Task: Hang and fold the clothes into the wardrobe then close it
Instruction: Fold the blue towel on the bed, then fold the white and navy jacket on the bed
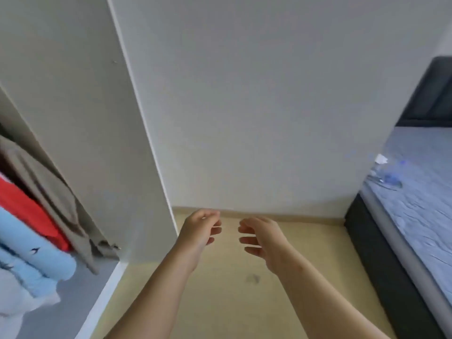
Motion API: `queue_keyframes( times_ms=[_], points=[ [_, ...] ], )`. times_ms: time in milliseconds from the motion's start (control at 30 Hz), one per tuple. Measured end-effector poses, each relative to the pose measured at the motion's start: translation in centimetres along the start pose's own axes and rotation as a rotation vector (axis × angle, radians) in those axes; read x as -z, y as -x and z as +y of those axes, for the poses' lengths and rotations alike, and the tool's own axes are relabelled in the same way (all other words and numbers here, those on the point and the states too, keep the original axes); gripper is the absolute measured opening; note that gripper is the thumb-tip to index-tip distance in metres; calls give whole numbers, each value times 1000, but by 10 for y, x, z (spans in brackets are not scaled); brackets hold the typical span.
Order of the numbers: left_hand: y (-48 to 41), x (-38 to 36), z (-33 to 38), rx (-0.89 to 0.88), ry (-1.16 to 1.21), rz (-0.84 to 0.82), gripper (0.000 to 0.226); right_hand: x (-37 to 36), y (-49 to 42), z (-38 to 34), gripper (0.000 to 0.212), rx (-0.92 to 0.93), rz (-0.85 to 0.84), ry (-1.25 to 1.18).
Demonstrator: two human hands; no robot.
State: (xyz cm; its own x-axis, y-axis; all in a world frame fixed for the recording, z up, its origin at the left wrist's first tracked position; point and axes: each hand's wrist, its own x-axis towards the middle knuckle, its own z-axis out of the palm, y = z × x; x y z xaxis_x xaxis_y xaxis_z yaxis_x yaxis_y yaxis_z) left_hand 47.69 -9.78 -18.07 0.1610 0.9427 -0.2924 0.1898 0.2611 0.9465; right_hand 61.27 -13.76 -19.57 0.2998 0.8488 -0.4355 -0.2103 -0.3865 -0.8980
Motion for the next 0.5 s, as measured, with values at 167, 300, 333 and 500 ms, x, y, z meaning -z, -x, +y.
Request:
queue_keyframes(
  times_ms=[167, 300, 333, 500],
  points=[
    [62, -179, -23, 62, -55, -297, 13, 184, 65, 47, 8, -67, 282, -155],
    [113, -301, -29, 70, -106, -511, 16, 303, 125, 72, 8, -96, 495, -236],
    [121, -323, -28, 64, -112, -544, 16, 323, 135, 75, 9, -100, 534, -259],
    [163, -443, -31, 59, -206, -753, 15, 431, 182, 101, 8, -147, 741, -418]
  ],
)
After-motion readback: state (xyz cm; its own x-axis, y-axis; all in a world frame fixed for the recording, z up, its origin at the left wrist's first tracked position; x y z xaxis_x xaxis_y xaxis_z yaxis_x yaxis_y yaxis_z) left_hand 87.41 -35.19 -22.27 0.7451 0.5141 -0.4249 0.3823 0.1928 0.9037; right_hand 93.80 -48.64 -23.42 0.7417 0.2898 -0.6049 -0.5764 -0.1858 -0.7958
